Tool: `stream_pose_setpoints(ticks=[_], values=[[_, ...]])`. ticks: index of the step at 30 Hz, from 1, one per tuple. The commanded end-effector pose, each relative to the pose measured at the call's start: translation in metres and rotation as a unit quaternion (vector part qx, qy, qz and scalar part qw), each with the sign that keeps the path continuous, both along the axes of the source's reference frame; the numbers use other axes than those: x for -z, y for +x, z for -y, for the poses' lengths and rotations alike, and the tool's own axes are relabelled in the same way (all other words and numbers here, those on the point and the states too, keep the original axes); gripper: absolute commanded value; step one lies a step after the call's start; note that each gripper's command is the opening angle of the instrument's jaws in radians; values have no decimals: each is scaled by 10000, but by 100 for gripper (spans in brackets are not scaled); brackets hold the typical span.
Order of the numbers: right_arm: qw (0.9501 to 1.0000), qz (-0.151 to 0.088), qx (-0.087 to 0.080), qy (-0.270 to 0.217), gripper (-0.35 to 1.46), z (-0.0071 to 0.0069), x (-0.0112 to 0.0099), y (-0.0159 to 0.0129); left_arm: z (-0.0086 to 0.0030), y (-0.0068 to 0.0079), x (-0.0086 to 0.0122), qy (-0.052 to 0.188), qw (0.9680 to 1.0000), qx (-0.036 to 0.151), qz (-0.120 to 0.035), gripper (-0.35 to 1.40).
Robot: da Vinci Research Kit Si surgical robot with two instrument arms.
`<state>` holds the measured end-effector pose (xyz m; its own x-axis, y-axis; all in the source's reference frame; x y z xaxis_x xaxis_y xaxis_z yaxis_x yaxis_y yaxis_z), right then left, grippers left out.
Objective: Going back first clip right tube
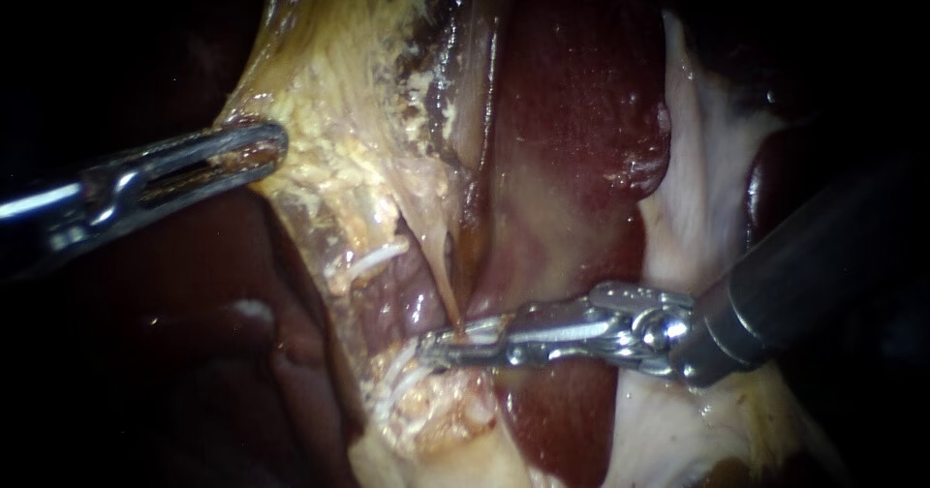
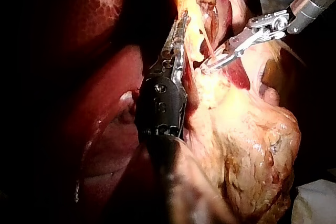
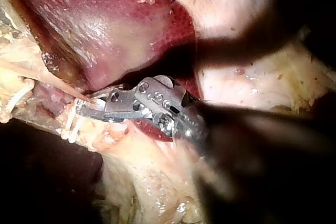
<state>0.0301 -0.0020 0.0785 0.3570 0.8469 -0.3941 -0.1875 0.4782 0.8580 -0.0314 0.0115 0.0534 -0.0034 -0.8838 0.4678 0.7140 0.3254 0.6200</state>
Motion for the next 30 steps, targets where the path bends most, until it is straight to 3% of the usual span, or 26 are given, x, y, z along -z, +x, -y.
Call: stream_pose_setpoints(ticks=[1, 10, 12, 14, 15, 18, 30], values=[[10000, -2, -2, 3, -35, 0, 0, 1, 0, 0, 0, 0, 10000, 0, 0, -35], [10000, -2, -2, 3, -35, 1, 1, 0, 1, 0, 1, 0, 10000, 5, -4, -35], [9997, -68, 85, -239, -35, 0, 1, 0, 1, 0, 1, 0, 10000, 5, -4, -35], [9985, -140, 180, -508, 3, 0, 1, 1, 1, -1, 2, 0, 10000, 6, -4, -35], [9971, -226, 218, -692, 31, -1, 1, 1, 1, -1, 2, 0, 10000, 6, -5, -35], [9917, -466, 311, -1159, 54, -5, 3, 1, 2, -1, 3, 0, 10000, 9, -6, -35], [9662, -901, 626, -2332, 60, -10, 23, -23, 3, -1, 4, -1, 10000, 13, -10, -35]])
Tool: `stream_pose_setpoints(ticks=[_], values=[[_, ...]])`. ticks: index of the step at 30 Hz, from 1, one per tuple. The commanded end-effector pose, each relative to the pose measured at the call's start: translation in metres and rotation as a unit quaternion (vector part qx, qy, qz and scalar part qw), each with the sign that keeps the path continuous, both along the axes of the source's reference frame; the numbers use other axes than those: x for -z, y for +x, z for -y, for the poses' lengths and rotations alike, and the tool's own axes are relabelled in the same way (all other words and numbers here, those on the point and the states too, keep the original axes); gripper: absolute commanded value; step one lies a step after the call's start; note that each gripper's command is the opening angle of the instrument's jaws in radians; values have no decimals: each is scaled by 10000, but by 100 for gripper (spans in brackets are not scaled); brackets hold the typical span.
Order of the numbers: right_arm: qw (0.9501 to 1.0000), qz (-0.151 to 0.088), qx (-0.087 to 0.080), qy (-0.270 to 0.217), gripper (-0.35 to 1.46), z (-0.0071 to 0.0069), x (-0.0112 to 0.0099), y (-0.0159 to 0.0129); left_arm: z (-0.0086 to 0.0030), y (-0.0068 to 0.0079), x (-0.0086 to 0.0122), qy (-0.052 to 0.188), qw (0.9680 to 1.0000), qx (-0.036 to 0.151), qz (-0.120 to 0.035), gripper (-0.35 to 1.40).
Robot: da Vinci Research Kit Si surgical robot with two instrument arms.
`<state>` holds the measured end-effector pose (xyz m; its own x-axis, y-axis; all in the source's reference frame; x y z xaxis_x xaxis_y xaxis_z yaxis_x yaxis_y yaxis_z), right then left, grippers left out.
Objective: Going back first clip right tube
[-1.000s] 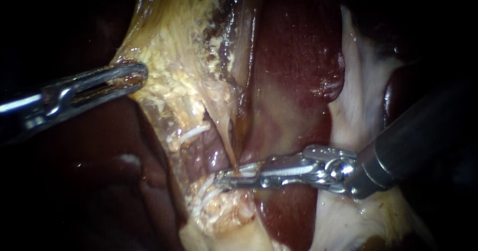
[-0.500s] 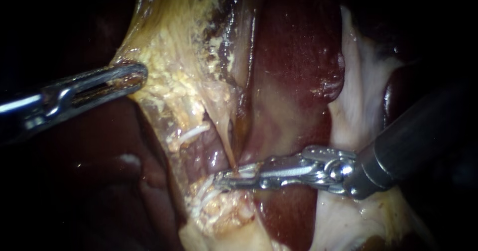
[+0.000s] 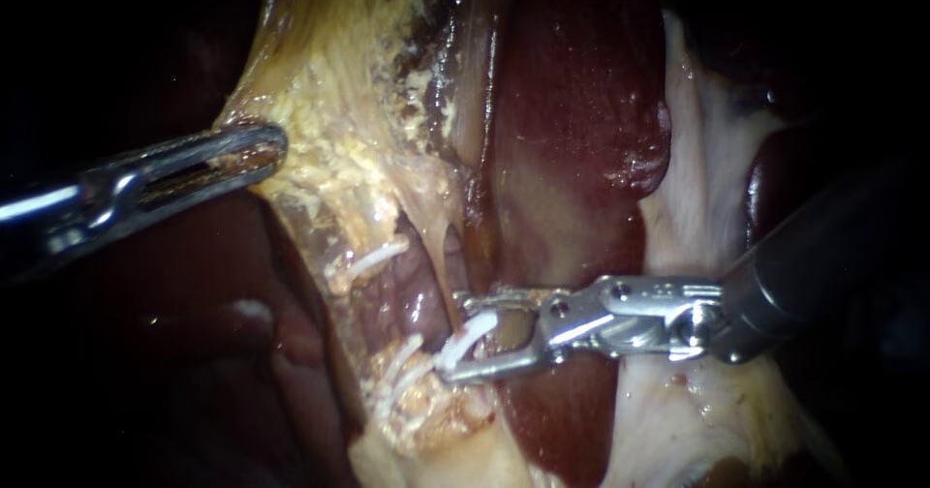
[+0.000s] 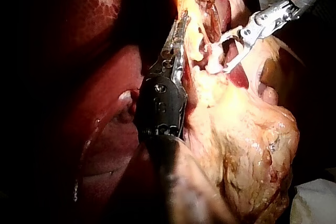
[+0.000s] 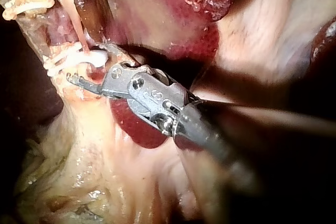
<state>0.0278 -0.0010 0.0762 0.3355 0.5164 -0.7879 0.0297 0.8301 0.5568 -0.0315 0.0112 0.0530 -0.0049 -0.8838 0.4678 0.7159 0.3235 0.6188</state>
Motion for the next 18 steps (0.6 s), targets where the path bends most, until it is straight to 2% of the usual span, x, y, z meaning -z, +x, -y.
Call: stream_pose_setpoints(ticks=[1, 12, 18], values=[[10000, -28, 9, -48, 60, -1, 2, -2, 0, 0, 0, 0, 10000, 0, -1, -35], [9988, -262, 132, -387, 60, -10, 24, -30, 0, 0, 0, -1, 10000, 1, -1, -35], [9962, -520, 169, -676, 60, -24, 54, -46, 0, -1, 0, -1, 10000, 4, -3, -35]])
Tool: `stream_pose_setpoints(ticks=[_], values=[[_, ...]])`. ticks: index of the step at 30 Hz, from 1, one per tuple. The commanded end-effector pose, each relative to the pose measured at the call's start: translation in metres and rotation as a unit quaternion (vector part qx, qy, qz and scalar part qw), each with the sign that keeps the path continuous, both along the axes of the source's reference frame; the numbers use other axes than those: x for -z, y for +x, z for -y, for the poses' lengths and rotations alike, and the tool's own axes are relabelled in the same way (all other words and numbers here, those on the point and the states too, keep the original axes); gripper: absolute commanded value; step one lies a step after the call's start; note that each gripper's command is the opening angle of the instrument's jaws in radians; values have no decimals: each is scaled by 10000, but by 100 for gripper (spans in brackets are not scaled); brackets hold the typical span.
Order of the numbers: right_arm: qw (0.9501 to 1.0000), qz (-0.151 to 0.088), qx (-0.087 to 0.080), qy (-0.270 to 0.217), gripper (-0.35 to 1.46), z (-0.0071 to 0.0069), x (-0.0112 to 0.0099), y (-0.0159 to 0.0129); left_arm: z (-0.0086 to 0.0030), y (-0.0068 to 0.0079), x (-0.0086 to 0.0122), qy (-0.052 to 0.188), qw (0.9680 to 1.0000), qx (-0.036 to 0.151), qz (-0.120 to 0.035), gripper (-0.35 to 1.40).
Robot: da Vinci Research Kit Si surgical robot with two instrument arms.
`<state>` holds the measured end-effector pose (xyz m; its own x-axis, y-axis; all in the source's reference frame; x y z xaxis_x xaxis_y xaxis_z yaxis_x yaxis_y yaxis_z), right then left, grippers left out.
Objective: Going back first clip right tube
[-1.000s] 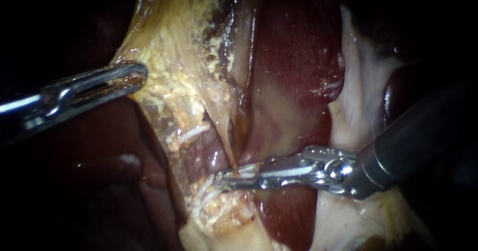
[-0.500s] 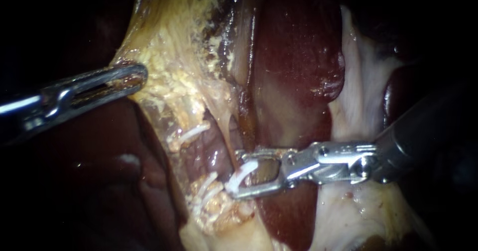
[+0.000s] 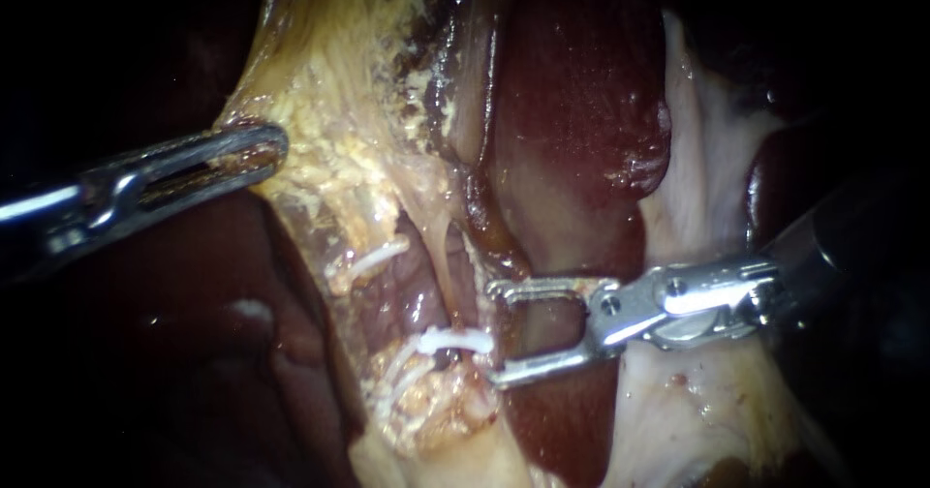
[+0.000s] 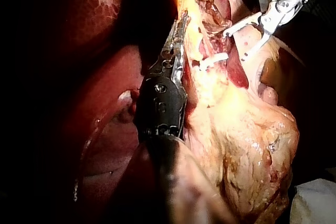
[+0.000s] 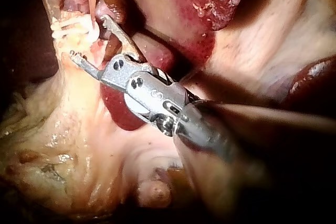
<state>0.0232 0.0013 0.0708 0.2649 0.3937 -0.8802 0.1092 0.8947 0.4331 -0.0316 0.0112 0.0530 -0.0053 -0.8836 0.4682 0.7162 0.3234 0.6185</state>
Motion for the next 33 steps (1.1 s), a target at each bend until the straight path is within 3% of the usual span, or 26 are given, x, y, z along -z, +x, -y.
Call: stream_pose_setpoints(ticks=[1, 11, 19, 25, 28, 33], values=[[10000, -29, -1, -44, 60, -4, 5, -2, 0, -1, 0, 1, 10000, 2, -2, -35], [9991, -72, -186, -370, 60, -39, 47, -38, 1, -3, 1, 0, 10000, 11, -9, -35], [9988, -121, -220, -415, 60, -40, 51, -42, 5, -10, -4, -13, 10000, 11, -3, -35], [9986, -129, -235, -445, 60, -40, 52, -43, 13, -37, -44, -8, 9999, -130, 65, -35], [9987, -131, -233, -443, 60, -40, 54, -44, 20, -58, -70, 24, 9997, -231, 58, -35], [9985, -153, -253, -456, 60, -43, 59, -48, 20, -90, -90, 67, 9994, -327, 69, -35]])
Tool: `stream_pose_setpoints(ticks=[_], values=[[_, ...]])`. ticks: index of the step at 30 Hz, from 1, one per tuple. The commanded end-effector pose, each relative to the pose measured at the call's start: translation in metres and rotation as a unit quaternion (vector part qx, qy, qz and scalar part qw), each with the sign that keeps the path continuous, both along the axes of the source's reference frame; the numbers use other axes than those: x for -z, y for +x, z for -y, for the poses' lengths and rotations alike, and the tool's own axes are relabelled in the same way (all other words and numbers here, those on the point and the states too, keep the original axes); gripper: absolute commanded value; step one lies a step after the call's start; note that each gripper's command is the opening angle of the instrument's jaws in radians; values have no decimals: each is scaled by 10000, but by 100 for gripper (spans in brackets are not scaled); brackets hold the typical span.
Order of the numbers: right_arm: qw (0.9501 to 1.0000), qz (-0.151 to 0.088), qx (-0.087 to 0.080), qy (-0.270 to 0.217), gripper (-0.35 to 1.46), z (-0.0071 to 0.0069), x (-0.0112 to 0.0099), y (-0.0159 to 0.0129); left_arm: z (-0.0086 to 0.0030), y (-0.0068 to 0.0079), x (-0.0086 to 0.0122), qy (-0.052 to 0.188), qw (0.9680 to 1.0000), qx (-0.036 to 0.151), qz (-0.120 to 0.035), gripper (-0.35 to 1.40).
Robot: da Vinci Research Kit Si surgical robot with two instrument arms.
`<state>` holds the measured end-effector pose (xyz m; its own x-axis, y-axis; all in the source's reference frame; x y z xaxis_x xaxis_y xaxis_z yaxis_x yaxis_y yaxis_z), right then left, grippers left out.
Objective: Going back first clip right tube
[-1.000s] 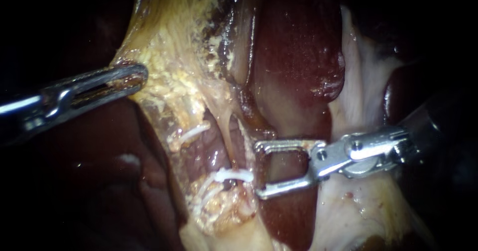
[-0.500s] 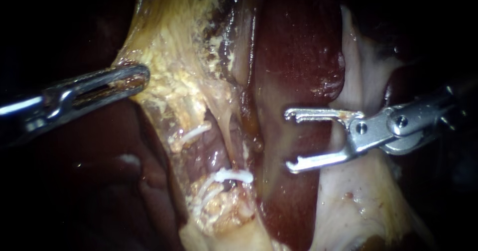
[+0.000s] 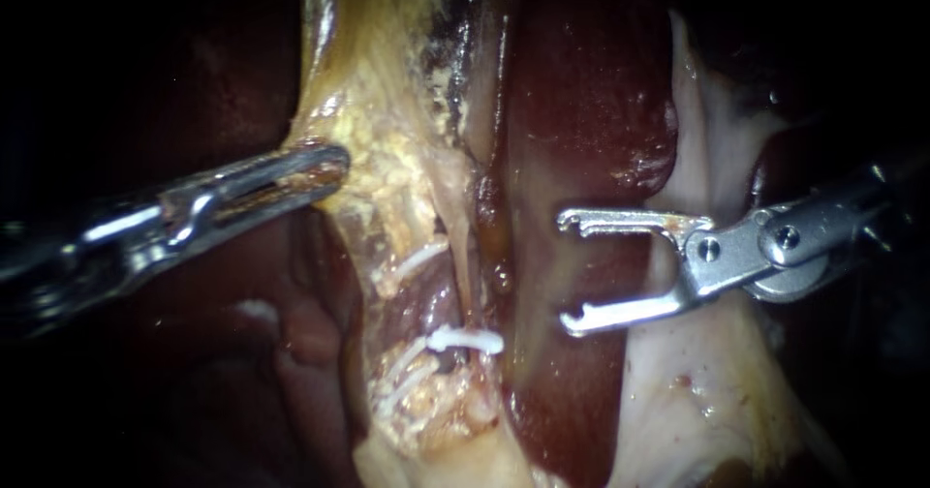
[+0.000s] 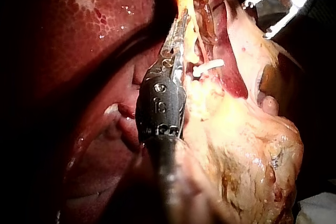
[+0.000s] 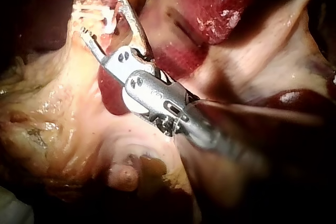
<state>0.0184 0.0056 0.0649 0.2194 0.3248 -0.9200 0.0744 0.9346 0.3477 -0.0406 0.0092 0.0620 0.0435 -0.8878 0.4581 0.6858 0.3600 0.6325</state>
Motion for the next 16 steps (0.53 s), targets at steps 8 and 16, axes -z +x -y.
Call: stream_pose_setpoints(ticks=[8, 16], values=[[10000, -33, -58, -33, 60, -7, 8, -3, -4, -10, -4, 22, 10000, -51, 13, -35], [10000, -30, -62, -33, 60, -8, 7, -2, -3, -9, -4, 21, 10000, -55, 15, -35]])
